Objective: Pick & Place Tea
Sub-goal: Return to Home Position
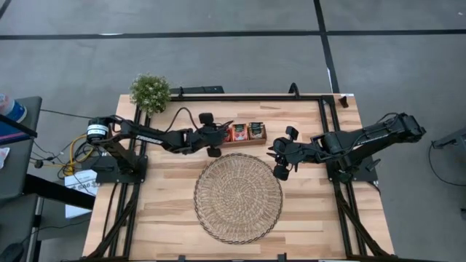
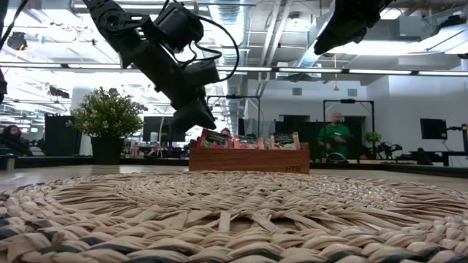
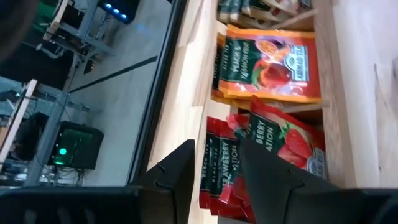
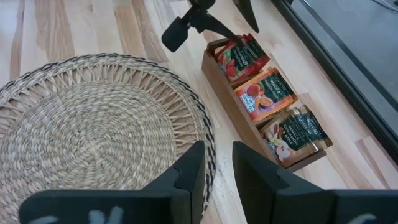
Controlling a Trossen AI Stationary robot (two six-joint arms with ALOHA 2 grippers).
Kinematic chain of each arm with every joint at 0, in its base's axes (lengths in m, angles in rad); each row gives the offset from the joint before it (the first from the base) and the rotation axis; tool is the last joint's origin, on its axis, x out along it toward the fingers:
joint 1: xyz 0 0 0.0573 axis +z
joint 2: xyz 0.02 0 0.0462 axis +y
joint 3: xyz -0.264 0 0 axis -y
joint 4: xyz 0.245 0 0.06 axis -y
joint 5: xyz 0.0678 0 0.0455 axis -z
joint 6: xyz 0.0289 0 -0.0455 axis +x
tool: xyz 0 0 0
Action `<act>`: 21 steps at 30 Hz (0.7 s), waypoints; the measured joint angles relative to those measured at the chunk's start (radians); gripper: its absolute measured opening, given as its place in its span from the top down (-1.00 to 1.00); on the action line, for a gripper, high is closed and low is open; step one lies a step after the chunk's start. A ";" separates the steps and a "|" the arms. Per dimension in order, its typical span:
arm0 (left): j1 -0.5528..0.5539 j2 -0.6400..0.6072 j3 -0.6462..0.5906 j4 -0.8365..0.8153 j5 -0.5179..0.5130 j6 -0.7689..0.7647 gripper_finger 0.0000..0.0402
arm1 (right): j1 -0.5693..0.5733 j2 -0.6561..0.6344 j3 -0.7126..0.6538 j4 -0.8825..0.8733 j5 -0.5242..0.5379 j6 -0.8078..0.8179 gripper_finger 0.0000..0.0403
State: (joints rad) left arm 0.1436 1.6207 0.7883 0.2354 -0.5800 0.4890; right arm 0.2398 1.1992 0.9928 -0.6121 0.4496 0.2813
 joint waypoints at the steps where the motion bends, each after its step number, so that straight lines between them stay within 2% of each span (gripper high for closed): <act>1: 0.000 0.000 0.000 -0.005 0.000 0.010 0.40 | 0.000 0.000 0.000 0.000 0.000 0.000 0.63; 8: 0.000 0.000 0.000 -0.018 -0.029 0.038 0.40 | 0.000 0.000 0.000 0.008 0.000 0.000 0.63; 13: 0.000 0.000 0.013 0.019 -0.127 0.041 0.40 | 0.000 0.000 0.000 0.008 0.000 0.000 0.63; 16: 0.001 0.000 0.041 0.010 -0.118 0.043 0.40 | 0.000 0.000 0.000 0.008 0.000 -0.001 0.63; 21: 0.000 0.001 0.062 -0.106 -0.088 0.048 0.40 | 0.000 0.000 0.000 0.008 0.000 0.000 0.63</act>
State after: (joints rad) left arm 0.1440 1.6215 0.8505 0.1298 -0.6680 0.5374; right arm 0.2398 1.1992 0.9928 -0.6037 0.4496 0.2809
